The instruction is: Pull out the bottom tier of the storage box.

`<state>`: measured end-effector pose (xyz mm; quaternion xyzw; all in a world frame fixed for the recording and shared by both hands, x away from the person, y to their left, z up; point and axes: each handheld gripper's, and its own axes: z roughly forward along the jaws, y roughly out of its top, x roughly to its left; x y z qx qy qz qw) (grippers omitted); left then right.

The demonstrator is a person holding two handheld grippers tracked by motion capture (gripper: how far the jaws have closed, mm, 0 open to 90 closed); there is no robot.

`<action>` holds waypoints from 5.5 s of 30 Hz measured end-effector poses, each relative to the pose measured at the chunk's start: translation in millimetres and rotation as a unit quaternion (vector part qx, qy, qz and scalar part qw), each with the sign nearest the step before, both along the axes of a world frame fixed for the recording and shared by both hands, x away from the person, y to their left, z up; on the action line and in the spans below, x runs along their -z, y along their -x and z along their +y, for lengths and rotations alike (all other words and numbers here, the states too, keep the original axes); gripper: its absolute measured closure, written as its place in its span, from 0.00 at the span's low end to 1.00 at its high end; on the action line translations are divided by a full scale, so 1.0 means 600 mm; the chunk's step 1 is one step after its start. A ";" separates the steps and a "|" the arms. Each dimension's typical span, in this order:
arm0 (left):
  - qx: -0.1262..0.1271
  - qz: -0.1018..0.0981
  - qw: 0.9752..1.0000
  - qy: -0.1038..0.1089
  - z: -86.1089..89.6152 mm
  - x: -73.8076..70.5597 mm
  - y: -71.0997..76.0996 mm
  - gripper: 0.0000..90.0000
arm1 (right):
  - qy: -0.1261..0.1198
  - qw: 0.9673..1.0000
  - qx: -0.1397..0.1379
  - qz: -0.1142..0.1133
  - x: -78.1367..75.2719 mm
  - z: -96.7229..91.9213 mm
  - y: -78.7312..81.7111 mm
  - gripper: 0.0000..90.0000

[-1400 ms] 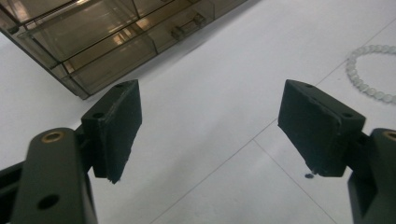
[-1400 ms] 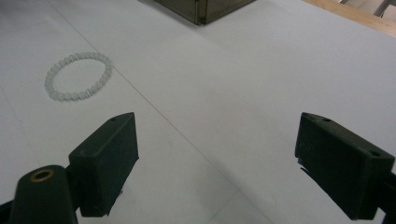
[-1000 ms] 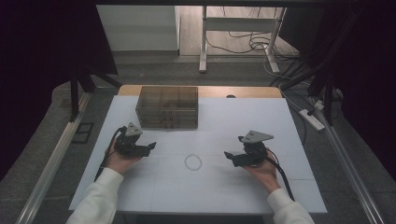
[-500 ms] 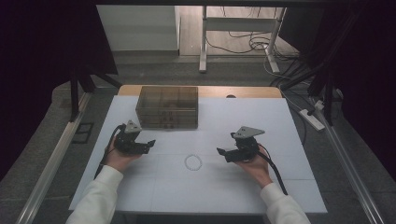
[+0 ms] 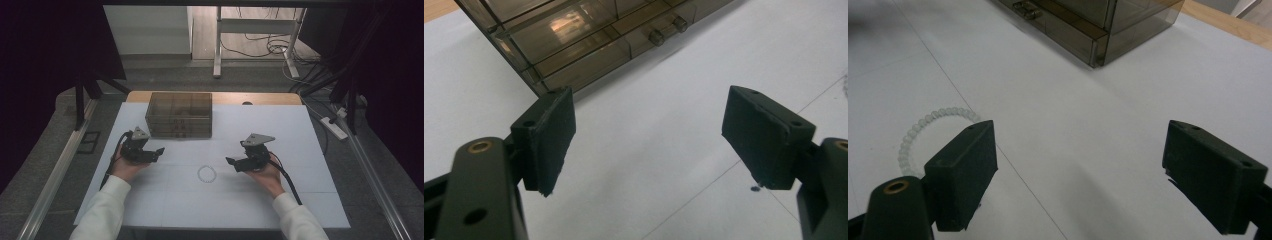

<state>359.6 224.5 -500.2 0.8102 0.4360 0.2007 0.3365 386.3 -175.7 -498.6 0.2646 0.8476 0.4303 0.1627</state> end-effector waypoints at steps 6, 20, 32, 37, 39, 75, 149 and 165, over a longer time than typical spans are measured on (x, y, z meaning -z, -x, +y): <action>-0.005 0.001 1.000 0.003 0.006 0.002 -0.006 0.25 | -0.003 1.000 -0.003 0.000 -0.001 0.010 -0.006 0.16; -0.017 -0.003 1.000 0.003 0.016 0.004 -0.028 0.25 | 0.000 1.000 -0.015 0.006 0.005 0.041 -0.017 0.17; -0.018 0.012 1.000 -0.001 0.023 0.018 -0.050 0.27 | -0.004 1.000 -0.014 0.009 0.007 0.057 -0.029 0.17; -0.019 0.016 1.000 -0.005 0.022 0.025 -0.059 0.28 | -0.003 1.000 -0.015 0.011 0.007 0.064 -0.034 0.17; -0.019 0.017 1.000 -0.014 0.020 0.029 -0.064 0.28 | -0.004 1.000 -0.014 0.010 0.008 0.066 -0.036 0.17; -0.015 0.019 0.999 -0.032 0.031 0.045 -0.097 0.44 | -0.003 1.000 -0.013 0.017 0.013 0.082 -0.056 0.17; -0.030 0.011 0.996 -0.078 0.036 0.049 -0.100 0.85 | 0.044 0.998 0.034 -0.001 0.049 0.147 -0.126 0.92; -0.029 0.012 0.996 -0.084 0.034 0.049 -0.093 0.85 | 0.055 0.998 0.028 -0.001 0.047 0.147 -0.119 0.92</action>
